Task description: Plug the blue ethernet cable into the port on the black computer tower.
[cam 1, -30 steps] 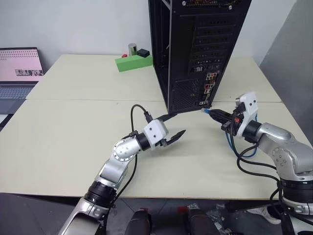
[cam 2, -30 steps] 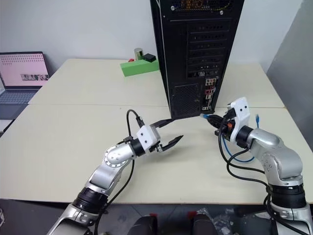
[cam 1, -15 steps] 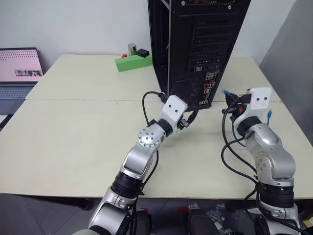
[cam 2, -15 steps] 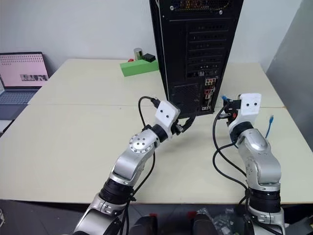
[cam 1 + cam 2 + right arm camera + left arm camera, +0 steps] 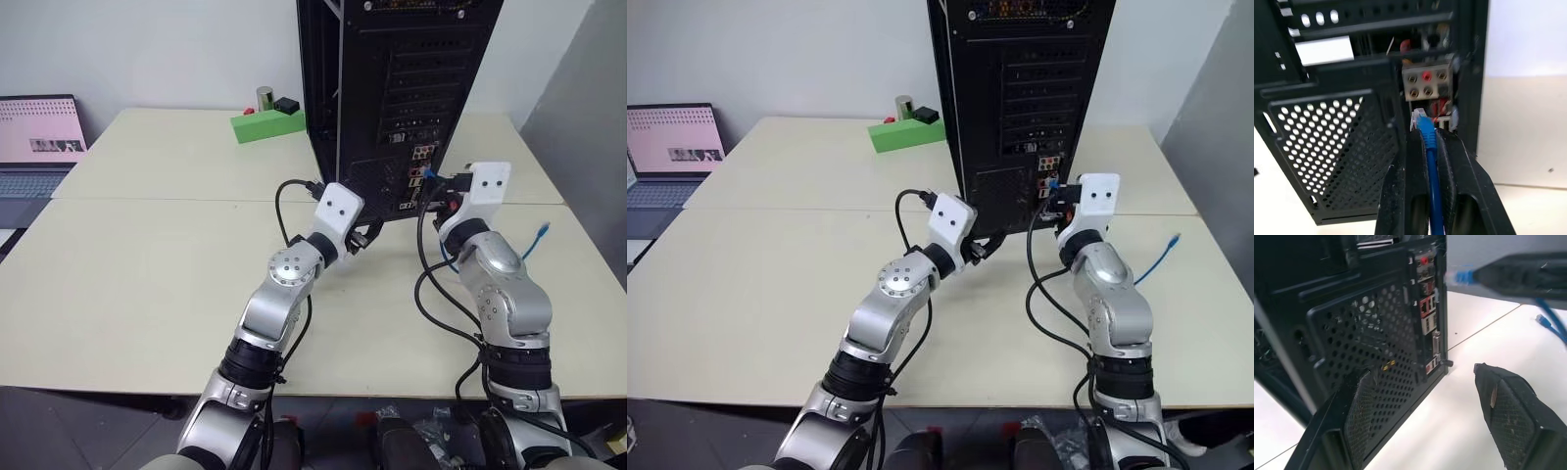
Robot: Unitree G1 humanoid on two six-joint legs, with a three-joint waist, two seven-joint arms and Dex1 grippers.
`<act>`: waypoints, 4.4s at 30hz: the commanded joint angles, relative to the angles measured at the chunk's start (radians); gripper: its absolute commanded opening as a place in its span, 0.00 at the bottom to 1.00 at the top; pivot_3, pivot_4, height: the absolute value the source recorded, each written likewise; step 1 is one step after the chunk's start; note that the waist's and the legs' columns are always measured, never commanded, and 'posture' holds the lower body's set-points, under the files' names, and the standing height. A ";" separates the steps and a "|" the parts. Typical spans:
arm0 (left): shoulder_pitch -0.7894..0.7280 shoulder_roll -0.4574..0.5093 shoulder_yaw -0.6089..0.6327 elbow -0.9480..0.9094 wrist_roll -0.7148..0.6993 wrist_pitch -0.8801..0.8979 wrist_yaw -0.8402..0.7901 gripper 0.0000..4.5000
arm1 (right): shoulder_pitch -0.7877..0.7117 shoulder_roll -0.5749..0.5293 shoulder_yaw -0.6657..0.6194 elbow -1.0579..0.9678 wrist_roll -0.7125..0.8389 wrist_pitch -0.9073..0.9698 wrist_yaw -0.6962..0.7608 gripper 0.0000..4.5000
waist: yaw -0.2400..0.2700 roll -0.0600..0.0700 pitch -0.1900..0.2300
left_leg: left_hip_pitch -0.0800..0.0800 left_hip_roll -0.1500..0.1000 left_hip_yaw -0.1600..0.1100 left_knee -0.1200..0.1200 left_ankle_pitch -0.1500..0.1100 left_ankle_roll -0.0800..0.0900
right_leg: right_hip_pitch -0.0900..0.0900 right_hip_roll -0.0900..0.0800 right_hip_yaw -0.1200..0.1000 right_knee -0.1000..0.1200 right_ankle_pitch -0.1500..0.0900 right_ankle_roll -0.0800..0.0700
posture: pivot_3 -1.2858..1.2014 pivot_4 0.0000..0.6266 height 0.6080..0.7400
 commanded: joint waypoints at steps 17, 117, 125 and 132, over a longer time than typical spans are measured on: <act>-0.005 0.005 0.007 -0.061 0.003 0.007 -0.002 0.74 | -0.089 0.055 -0.025 0.115 -0.011 -0.085 -0.026 0.00 | -0.001 0.000 0.000 | 0.000 0.000 0.000 0.000 0.000 0.000 | 0.000 0.000 0.000 0.000 0.000 0.000 | 0.52 0.24 1.00; 0.011 0.031 -0.003 -0.077 0.022 -0.002 -0.004 0.74 | -0.136 0.040 0.025 0.201 -0.147 -0.153 -0.001 0.00 | -0.006 0.000 0.000 | 0.000 0.000 0.000 -0.001 0.000 0.000 | -0.001 0.000 0.000 0.000 0.000 0.000 | 0.52 0.24 1.00; 0.010 0.031 0.000 -0.075 0.019 -0.003 -0.006 0.74 | -0.154 0.078 0.005 0.225 -0.129 -0.139 -0.023 0.00 | -0.009 0.000 0.000 | 0.000 0.000 0.000 -0.001 0.000 0.000 | -0.001 0.000 0.000 0.000 0.000 0.000 | 0.52 0.24 1.00; 0.003 0.032 0.007 -0.083 0.013 0.005 -0.007 0.74 | -0.161 0.074 0.034 0.240 -0.168 -0.170 -0.021 0.00 | -0.014 0.000 0.000 | 0.000 0.000 0.000 -0.001 0.000 0.000 | -0.001 0.000 0.000 0.000 0.000 0.000 | 0.52 0.24 1.00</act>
